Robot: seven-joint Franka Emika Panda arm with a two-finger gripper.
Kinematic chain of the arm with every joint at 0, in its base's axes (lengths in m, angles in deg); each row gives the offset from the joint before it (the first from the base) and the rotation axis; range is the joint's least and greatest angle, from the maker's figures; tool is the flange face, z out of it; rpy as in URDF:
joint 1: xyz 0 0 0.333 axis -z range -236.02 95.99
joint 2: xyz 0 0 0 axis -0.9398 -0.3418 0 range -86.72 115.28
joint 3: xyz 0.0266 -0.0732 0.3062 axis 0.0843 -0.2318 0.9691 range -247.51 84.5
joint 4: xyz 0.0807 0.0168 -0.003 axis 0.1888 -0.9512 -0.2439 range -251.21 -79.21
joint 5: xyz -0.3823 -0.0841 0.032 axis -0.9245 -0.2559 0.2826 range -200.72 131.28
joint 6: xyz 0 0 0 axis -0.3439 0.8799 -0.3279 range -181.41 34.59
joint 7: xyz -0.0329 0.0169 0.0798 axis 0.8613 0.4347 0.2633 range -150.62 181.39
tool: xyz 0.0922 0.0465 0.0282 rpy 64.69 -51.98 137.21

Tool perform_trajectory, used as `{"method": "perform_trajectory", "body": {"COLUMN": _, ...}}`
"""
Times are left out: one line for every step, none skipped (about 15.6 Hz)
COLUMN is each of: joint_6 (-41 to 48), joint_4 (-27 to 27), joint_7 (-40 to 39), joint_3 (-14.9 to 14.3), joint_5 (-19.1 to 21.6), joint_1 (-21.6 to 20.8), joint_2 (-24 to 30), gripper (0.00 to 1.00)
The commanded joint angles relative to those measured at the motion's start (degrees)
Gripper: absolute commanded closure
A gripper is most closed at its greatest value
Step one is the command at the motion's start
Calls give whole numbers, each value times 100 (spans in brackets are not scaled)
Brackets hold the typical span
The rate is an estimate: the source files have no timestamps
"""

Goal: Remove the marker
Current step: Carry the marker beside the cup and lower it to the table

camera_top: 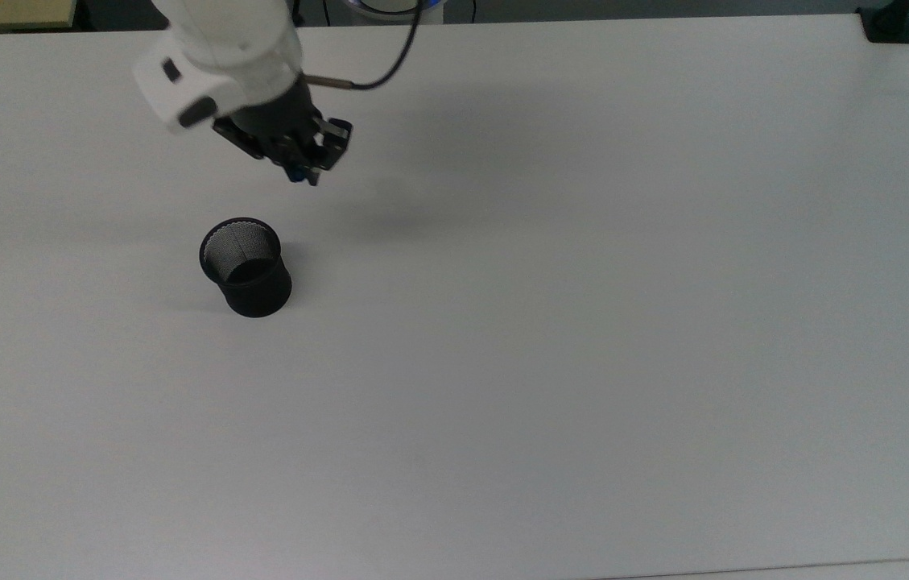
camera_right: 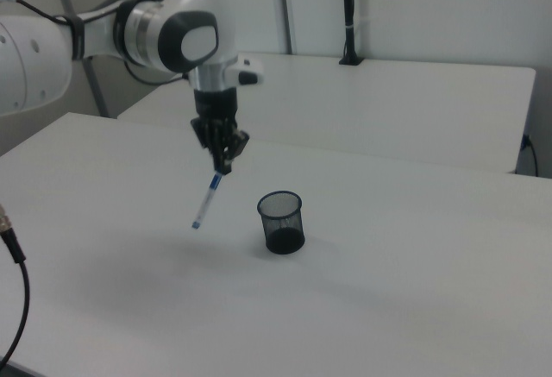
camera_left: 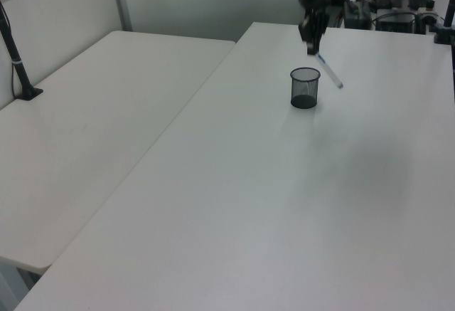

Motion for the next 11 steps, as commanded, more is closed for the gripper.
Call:
{"method": "perform_trajectory", "body": {"joint_6": 378, "joint_4": -17, "joint_7": -146, "joint_3": -44, "joint_5": 76, "joint_1": -425, "joint_2": -536, "gripper": 88}}
{"method": "perform_trajectory", "body": {"joint_6": 405, "joint_4": -26, "joint_7": -155, "joint_3": -44, "joint_5": 76, "joint_1": -487, "joint_2": -642, "gripper": 88}}
{"method": "perform_trajectory", "body": {"joint_6": 405, "joint_4": -26, "joint_7": -146, "joint_3": -44, "joint_5": 68, "joint_1": -531, "joint_2": -782, "gripper": 88}}
{"method": "perform_trajectory", "body": {"joint_6": 405, "joint_4": -26, "joint_7": -129, "joint_3": -44, "joint_5": 59, "joint_1": -619, "joint_2": -906, "gripper": 87}}
{"method": "perform_trajectory", "body": {"joint_6": 405, "joint_4": -26, "joint_7": -128, "joint_3": -53, "joint_5": 41, "joint_1": -689, "joint_2": -985, "gripper": 87}}
{"method": "perform_trajectory", "body": {"joint_6": 405, "joint_4": -78, "joint_7": -128, "joint_3": -53, "joint_5": 24, "joint_1": -725, "joint_2": -1021, "gripper": 85}}
{"method": "perform_trajectory", "body": {"joint_6": 396, "joint_4": -122, "joint_7": -128, "joint_3": -53, "joint_5": 24, "joint_1": -742, "joint_2": -1021, "gripper": 82}}
{"method": "perform_trajectory", "body": {"joint_6": 387, "joint_4": -140, "joint_7": -102, "joint_3": -44, "joint_5": 24, "joint_1": -743, "joint_2": -1030, "gripper": 80}}
{"method": "perform_trajectory", "body": {"joint_6": 353, "joint_4": -140, "joint_7": -85, "joint_3": -53, "joint_5": 24, "joint_1": -751, "joint_2": -1039, "gripper": 75}}
{"method": "perform_trajectory", "body": {"joint_6": 326, "joint_4": -132, "joint_7": -76, "joint_3": -53, "joint_5": 15, "joint_1": -760, "joint_2": -1108, "gripper": 70}}
{"method": "perform_trajectory", "body": {"joint_6": 317, "joint_4": -105, "joint_7": -67, "joint_3": -53, "joint_5": -3, "joint_1": -804, "joint_2": -1135, "gripper": 70}}
